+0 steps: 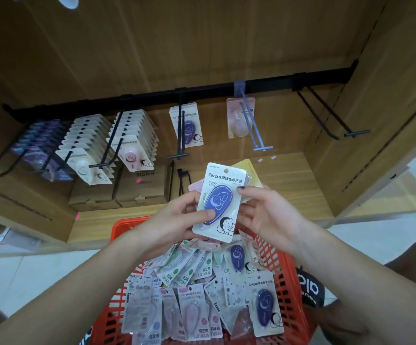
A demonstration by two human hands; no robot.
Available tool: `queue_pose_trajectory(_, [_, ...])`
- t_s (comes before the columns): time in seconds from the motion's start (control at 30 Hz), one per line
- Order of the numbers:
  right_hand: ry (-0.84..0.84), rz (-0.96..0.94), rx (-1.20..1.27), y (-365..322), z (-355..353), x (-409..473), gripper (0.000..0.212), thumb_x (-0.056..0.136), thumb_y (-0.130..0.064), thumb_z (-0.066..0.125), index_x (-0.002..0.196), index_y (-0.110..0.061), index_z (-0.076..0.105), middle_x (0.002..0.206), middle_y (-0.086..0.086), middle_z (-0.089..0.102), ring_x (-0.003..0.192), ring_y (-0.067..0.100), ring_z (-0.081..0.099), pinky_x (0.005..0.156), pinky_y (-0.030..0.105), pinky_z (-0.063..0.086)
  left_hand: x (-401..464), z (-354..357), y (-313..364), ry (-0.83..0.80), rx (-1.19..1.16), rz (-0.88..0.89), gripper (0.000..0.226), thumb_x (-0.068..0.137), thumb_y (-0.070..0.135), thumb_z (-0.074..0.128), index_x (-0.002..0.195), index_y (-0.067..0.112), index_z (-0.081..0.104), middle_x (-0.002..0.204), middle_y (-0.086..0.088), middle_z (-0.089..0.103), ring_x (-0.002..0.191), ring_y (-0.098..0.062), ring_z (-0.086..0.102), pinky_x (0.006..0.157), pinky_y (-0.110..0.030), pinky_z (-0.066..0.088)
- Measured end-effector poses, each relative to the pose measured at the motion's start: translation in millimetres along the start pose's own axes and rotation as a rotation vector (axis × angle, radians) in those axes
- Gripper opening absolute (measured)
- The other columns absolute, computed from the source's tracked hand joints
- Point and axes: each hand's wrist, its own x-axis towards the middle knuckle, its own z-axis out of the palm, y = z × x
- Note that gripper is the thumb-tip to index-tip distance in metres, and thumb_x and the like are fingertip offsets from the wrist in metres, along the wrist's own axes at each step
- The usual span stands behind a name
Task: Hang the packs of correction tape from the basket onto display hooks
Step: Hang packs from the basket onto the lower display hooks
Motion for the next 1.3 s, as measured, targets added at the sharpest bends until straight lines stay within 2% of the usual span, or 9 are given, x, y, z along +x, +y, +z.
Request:
queue_pose_trajectory(0.17, [0.074, -0.068, 0.014, -9, -6, -2, 0.040, 0.099, -0.008, 0.060, 0.139, -0.008, 0.056, 0.127, 0.015, 0.074, 0.114, 0.035, 0.072, 0.090, 0.042, 0.062, -4, -8, 5, 0.060, -0.018, 0.053, 0.018, 0.093, 0.008, 0.068, 0.108, 0.004, 0.058, 0.118, -0.015, 0.076, 0.105, -0.027, 0.076, 0.081, -0.032, 0.064])
queue_pose_trajectory(0.27, [0.117, -0.096, -0.003, -13, -14, -1, 0.056, 0.091, 0.005, 0.064, 0.144, -0.007, 0.051, 0.133, 0.020, 0.069, 0.115, 0.037, 0.072, 0.090, 0.044, 0.063, -4, -18, 7, 0.131, -0.030, 0.075, 0.013, 0.098, 0.005, 0.064, 0.109, 0.003, 0.057, 0.116, -0.016, 0.077, 0.102, -0.026, 0.076, 0.077, -0.031, 0.064])
queue_pose_trajectory(0.43, [0.161, -0.128, -0.128, -11, -20, -9, 0.070, 0.082, 0.015, 0.061, 0.126, -0.039, 0.065, 0.125, 0.021, 0.067, 0.121, 0.035, 0.065, 0.093, 0.056, 0.060, -4, -28, 4, 0.171, -0.027, 0.062, 0.020, 0.097, 0.001, 0.065, 0.114, 0.005, 0.055, 0.116, -0.015, 0.077, 0.103, -0.028, 0.076, 0.077, -0.033, 0.065])
queue_pose_trajectory(0.6, [0.243, -0.165, -0.030, -13, -26, -14, 0.039, 0.086, 0.011, 0.060, 0.115, -0.014, 0.065, 0.122, 0.023, 0.071, 0.093, 0.030, 0.074, 0.074, 0.041, 0.060, -5, -30, 3, 0.175, 0.020, 0.099, 0.026, 0.097, -0.003, 0.065, 0.117, 0.008, 0.053, 0.116, -0.013, 0.077, 0.107, -0.029, 0.075, 0.087, -0.039, 0.063])
queue_pose_trajectory(0.73, [0.301, -0.134, 0.016, -10, -38, -16, 0.036, 0.094, -0.011, 0.062, 0.130, -0.003, 0.062, 0.127, 0.023, 0.071, 0.092, 0.029, 0.071, 0.060, 0.033, 0.058, -4, -28, 5, 0.193, 0.063, 0.114, 0.028, 0.095, 0.000, 0.068, 0.117, 0.006, 0.052, 0.111, -0.012, 0.079, 0.102, -0.028, 0.077, 0.072, -0.031, 0.061])
queue_pose_trajectory(0.8, [0.310, -0.107, 0.038, -6, -42, -16, 0.043, 0.094, -0.013, 0.064, 0.135, 0.001, 0.061, 0.129, 0.024, 0.070, 0.097, 0.029, 0.071, 0.066, 0.036, 0.060, -2, -28, 5, 0.218, 0.084, 0.117, 0.030, 0.094, 0.001, 0.070, 0.118, 0.004, 0.052, 0.110, -0.013, 0.079, 0.103, -0.031, 0.076, 0.075, -0.035, 0.063])
queue_pose_trajectory(0.87, [0.279, -0.068, 0.050, -1, -43, -18, 0.036, 0.099, -0.011, 0.060, 0.132, 0.005, 0.063, 0.126, 0.023, 0.072, 0.105, 0.029, 0.071, 0.090, 0.043, 0.060, -1, -28, 6, 0.240, 0.103, 0.121, 0.030, 0.094, 0.001, 0.070, 0.118, 0.003, 0.052, 0.109, -0.012, 0.079, 0.104, -0.032, 0.076, 0.082, -0.041, 0.063])
queue_pose_trajectory(0.97, [0.172, -0.008, 0.082, 1, -37, -23, 0.032, 0.103, -0.014, 0.057, 0.128, 0.002, 0.068, 0.125, 0.019, 0.074, 0.124, 0.030, 0.067, 0.115, 0.047, 0.046, 1, -27, 7, 0.259, 0.096, 0.124, 0.029, 0.095, 0.001, 0.069, 0.119, 0.003, 0.052, 0.111, -0.011, 0.079, 0.104, -0.031, 0.076, 0.091, -0.047, 0.061])
queue_pose_trajectory(1.3, [-0.032, -0.045, -0.010, -4, -28, -37, 0.042, 0.086, -0.003, 0.062, 0.126, 0.001, 0.069, 0.132, 0.023, 0.069, 0.113, 0.032, 0.064, 0.103, 0.044, 0.048, -3, -27, 9, 0.276, 0.089, 0.147, 0.028, 0.094, -0.001, 0.069, 0.117, 0.004, 0.054, 0.110, -0.012, 0.079, 0.102, -0.030, 0.077, 0.083, -0.041, 0.064])
